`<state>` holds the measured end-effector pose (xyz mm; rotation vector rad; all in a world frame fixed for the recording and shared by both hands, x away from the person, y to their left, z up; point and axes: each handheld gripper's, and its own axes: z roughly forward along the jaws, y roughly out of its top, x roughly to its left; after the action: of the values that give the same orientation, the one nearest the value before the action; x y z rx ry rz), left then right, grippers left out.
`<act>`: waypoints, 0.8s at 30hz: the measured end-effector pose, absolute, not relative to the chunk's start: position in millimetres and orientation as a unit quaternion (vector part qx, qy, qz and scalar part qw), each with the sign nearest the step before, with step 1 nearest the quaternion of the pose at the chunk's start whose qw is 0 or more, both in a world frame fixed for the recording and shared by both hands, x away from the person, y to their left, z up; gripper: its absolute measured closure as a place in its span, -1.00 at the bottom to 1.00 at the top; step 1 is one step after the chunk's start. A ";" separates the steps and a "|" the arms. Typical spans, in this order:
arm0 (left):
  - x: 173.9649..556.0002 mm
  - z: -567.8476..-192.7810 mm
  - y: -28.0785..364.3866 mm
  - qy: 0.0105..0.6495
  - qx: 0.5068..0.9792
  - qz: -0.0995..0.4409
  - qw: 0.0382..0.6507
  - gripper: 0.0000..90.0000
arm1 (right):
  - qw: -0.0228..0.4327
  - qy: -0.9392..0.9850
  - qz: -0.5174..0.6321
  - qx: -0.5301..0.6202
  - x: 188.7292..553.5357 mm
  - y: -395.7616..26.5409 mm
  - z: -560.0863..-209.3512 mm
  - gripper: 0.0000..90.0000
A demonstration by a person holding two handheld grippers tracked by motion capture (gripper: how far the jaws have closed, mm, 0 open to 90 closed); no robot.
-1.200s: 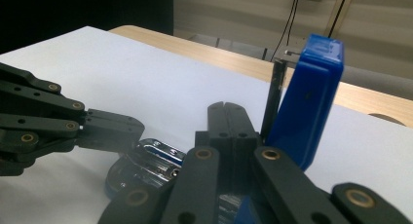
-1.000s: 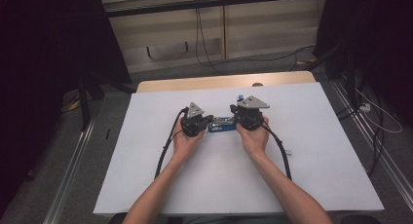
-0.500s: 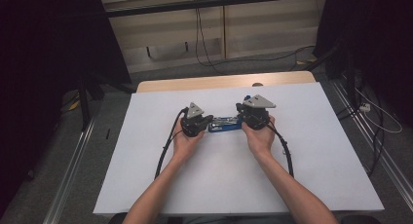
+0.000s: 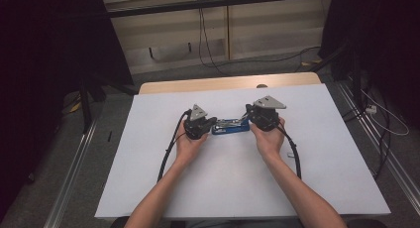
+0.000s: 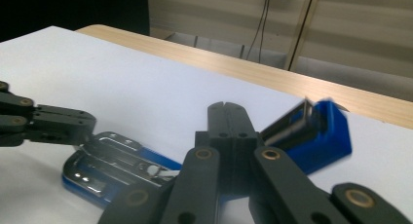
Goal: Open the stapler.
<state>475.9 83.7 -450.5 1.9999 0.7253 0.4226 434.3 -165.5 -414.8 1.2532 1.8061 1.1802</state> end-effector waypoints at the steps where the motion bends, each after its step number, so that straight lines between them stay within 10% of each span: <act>1: 476.0 -450.5 83.7 0.295 0.815 0.172 0.467 1.00 | 0.319 0.685 0.446 0.480 434.2 -168.2 -415.2 1.00; 24: 475.2 -450.6 83.2 0.296 0.815 0.175 0.467 1.00 | 0.318 0.700 0.425 0.477 433.8 -188.1 -418.4 1.00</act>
<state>475.2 83.2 -450.6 1.9993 0.7266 0.4305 433.8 -188.1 -418.4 1.2544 1.8426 1.1194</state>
